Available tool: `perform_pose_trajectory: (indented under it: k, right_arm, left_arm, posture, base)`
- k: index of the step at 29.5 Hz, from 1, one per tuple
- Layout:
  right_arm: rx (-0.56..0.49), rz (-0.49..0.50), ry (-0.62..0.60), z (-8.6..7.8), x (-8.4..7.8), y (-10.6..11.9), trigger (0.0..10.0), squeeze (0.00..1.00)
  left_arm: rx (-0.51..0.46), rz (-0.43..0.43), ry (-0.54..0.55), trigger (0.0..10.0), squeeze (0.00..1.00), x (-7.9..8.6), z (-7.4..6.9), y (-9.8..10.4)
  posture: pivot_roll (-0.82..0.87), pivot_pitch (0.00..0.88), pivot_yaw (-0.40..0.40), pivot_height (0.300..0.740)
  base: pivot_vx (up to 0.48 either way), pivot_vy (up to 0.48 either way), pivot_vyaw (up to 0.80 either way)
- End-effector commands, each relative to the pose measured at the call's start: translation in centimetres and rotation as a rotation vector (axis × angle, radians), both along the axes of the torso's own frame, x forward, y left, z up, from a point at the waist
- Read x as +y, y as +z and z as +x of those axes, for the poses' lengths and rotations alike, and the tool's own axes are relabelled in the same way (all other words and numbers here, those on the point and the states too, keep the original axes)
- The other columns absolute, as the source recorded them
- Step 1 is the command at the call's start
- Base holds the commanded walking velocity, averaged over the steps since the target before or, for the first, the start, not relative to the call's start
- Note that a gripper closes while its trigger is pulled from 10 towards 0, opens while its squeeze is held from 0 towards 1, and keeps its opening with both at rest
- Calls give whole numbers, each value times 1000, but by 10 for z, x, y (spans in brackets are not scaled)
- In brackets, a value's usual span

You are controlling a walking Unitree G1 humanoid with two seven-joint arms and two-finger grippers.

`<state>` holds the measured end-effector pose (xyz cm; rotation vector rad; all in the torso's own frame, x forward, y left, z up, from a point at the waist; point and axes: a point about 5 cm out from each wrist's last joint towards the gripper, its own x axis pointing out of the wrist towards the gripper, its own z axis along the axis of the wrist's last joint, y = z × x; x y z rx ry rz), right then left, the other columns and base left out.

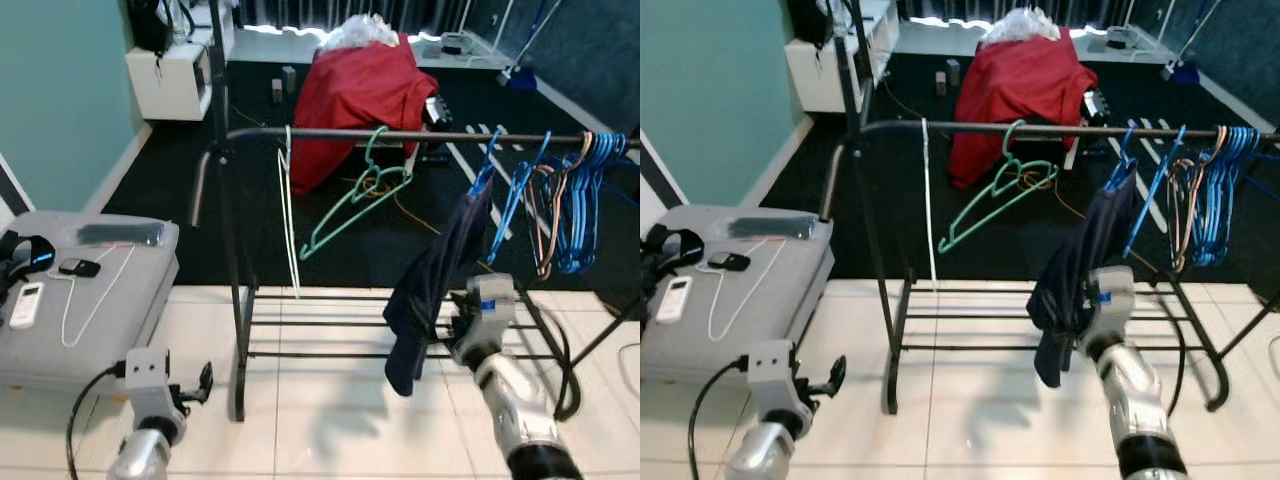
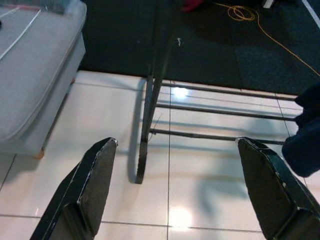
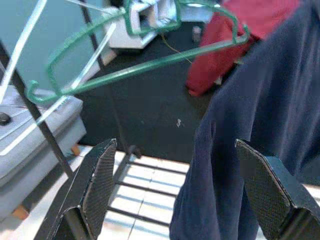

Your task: Hang hanger

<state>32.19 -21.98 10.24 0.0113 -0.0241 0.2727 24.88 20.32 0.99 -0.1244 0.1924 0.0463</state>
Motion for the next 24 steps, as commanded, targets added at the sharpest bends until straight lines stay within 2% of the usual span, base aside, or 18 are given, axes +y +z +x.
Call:
perform_pose_trajectory:
  k: [1,3,7,12,13,14,16,18,24]
  right_arm:
    - [14,-11,47,1,11,-2,10000,0]
    - [95,-79,27,-4,7,-20,10000,0]
    - [186,-123,-22,-14,-5,-40,10000,0]
    - [278,-138,-64,-27,-15,-59,10000,0]
    - [326,-132,-80,-35,-19,-68,10000,0]
    - [326,-132,-80,-35,-19,-68,10000,0]
    - [403,-112,-114,-48,-24,-83,10000,0]
    - [433,-111,-131,-52,-25,-89,10000,0]
    - [435,-121,-138,-52,-25,-91,10000,0]
  left_arm:
    - [15,6,2,10000,0,-1,-4,-1]
    - [-4,3,3,10000,0,-4,-4,4]
    - [-15,-15,10,10000,0,-5,-5,7]
    - [-31,-24,7,10000,0,-5,-3,13]
    - [-56,-20,-7,10000,0,-5,0,21]
    - [-56,-20,-7,10000,0,-5,0,21]
    - [-112,-21,-47,10000,0,-4,9,38]
    - [-123,-16,-61,10000,0,0,14,44]
    - [-91,-10,-59,10000,0,4,14,39]
  posture:
    - [-44,79,-51,740]
    - [-42,80,-60,740]
    - [-49,80,-60,740]
    - [-56,79,-59,740]
    - [-52,81,-60,740]
    - [-52,81,-60,740]
    - [-48,82,-59,740]
    - [-47,81,-56,740]
    - [-49,81,-49,740]
  base:
    - [0,0,0]
    - [0,-240,0]
    - [0,-480,0]
    - [0,-480,0]
    - [0,-480,0]
    - [0,-480,0]
    - [0,-480,0]
    - [0,-480,0]
    - [0,-480,0]
